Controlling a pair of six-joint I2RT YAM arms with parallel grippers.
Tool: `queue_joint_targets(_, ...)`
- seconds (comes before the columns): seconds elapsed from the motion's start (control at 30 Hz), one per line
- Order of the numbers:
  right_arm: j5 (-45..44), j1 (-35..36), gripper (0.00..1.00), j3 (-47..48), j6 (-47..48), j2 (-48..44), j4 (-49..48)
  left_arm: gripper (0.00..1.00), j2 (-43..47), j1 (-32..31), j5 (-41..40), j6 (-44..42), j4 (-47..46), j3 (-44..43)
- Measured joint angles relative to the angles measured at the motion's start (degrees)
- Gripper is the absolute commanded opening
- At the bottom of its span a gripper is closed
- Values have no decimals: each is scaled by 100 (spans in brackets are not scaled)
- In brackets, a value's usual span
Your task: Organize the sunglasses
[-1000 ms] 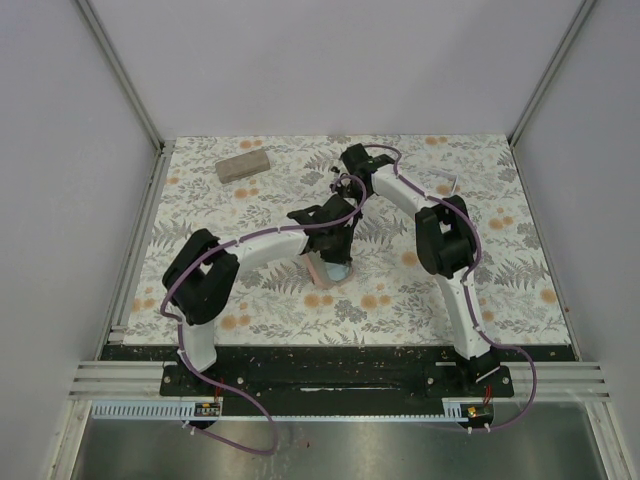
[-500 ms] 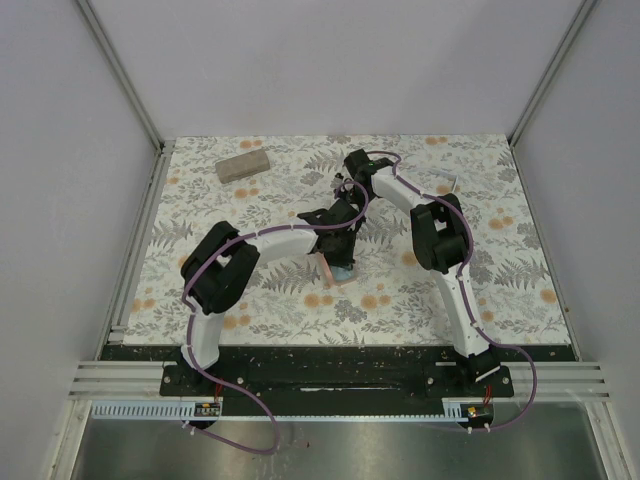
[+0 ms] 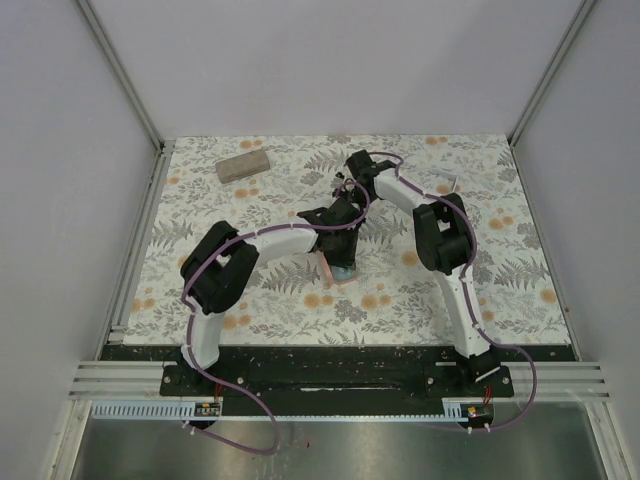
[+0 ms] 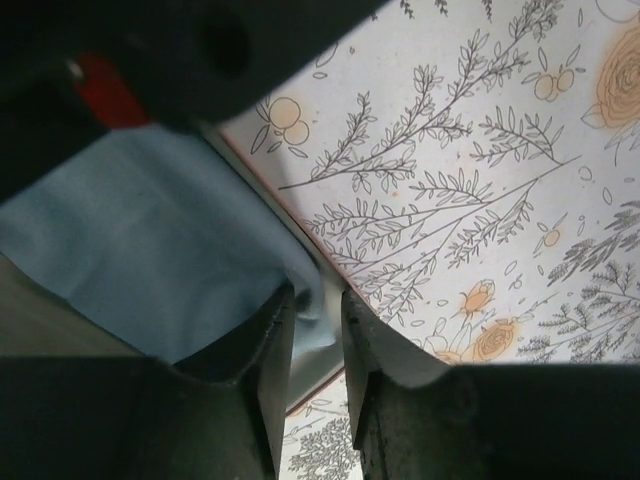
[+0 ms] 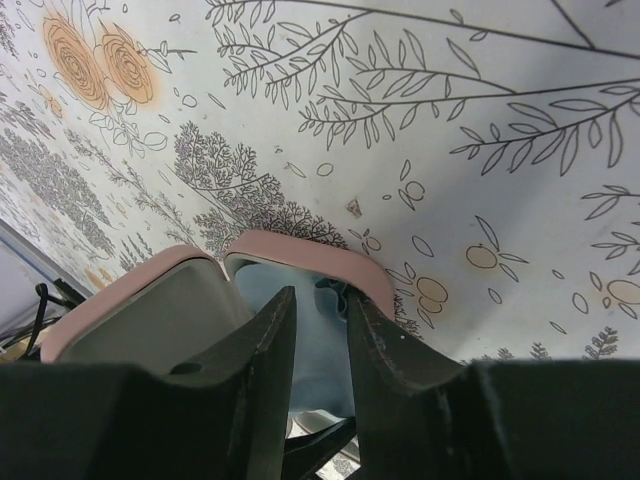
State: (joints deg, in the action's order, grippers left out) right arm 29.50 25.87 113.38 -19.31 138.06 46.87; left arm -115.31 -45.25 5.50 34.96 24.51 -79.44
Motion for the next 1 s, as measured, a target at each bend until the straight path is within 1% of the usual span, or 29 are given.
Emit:
queue_joint_targets(0.1,-4,-11,36,-199,-11,-109,-131,36,55,0,17,-55,136,-44)
queue_joint_targets(0.27,-20,-13,36,-813,-107,-452,-463,41,372,-2,31,-138,474,-258)
queue_joint_targets(0.43,-42,-37,36,-1263,-170,-695,-822,41,896,-2,28,-173,608,-459)
queue_joint_targets(0.6,-66,-44,37,-1484,-195,-835,-997,41,1305,-2,20,-170,671,-459)
queue_joint_targets(0.67,-103,-44,37,-1517,-197,-879,-1003,42,1526,2,-33,-170,699,-358)
queue_joint_targets(0.77,-164,-44,44,-1519,-223,-957,-1019,43,2059,61,-166,-168,765,-44)
queue_joint_targets(0.93,-319,-44,46,-1622,-372,-1248,-1158,43,2870,457,-437,-164,758,660)
queue_joint_targets(1.0,-350,-44,46,-1700,-426,-1353,-1241,44,2955,658,-470,-157,684,933)
